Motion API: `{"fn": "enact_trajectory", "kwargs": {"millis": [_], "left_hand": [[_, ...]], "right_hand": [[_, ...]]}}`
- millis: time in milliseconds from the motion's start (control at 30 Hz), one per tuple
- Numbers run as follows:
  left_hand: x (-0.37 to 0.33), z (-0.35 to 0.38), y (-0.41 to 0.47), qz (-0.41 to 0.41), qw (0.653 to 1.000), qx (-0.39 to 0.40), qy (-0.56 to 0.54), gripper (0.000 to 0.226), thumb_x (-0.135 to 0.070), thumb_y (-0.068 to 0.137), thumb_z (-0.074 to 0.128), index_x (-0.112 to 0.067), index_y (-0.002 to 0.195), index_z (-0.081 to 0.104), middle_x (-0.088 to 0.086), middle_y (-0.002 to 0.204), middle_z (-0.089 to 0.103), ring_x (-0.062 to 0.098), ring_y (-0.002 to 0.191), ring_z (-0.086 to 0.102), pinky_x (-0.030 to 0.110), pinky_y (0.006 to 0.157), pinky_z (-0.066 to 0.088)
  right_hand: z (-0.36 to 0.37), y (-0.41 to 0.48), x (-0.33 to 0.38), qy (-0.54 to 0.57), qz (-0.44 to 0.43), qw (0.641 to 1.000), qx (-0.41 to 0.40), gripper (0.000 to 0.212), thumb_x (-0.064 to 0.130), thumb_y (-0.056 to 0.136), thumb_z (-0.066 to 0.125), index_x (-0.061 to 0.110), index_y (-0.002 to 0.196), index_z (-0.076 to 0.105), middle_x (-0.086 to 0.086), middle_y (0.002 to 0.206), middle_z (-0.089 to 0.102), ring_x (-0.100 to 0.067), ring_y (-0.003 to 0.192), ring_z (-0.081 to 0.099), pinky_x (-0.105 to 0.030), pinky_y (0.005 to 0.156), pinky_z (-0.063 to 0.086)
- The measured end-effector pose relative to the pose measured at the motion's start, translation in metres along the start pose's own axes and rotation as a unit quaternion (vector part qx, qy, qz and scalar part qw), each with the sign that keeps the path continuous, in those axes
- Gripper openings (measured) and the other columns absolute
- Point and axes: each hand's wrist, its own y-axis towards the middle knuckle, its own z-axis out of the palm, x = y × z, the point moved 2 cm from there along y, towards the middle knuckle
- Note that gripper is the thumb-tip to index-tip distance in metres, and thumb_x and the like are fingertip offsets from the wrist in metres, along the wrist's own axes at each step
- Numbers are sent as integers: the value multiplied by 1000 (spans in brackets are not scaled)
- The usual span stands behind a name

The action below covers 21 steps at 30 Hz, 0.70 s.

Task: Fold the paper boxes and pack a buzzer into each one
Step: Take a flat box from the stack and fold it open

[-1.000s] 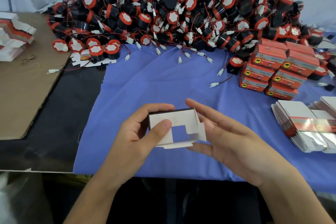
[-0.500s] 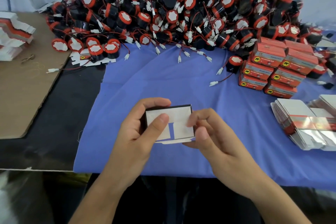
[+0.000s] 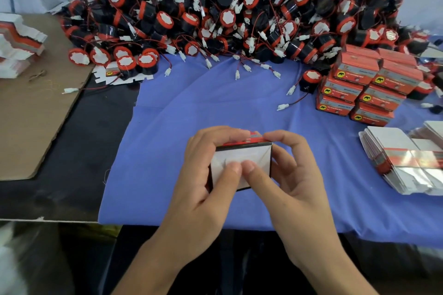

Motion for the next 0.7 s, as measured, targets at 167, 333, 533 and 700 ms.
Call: {"fn": "enact_trajectory", "kwargs": {"millis": [167,333,533,700], "left_hand": [[3,7,0,-4,999,-24,-20,50,8,95,47,-31,122,64,6,135,63,40,132,54,48,100,55],[2,10,2,8,999,-40,-16,55,12,90,47,-32,118,67,5,132,66,41,130,56,54,96,56],[2,16,-1,41,996,-81,21,61,24,79,48,-23,109,72,1,120,69,39,122,61,48,88,60],[2,10,1,-4,992,-108,-72,49,15,88,50,-22,112,70,3,122,70,22,120,66,26,84,61]], "right_hand": [[7,0,4,-15,-1,999,-38,41,-12,88,68,24,104,59,-12,99,72,-25,91,72,-22,71,56],[9,1,5,-21,11,998,-57,46,-17,85,65,25,101,58,-8,99,73,-24,91,74,-23,70,57],[12,-1,-3,-47,21,996,-78,49,-18,82,69,25,105,61,-2,95,74,-17,88,73,-28,71,59],[10,-5,-6,78,93,988,-96,66,5,74,76,44,125,59,-2,132,67,-15,121,67,-34,100,56]]}}
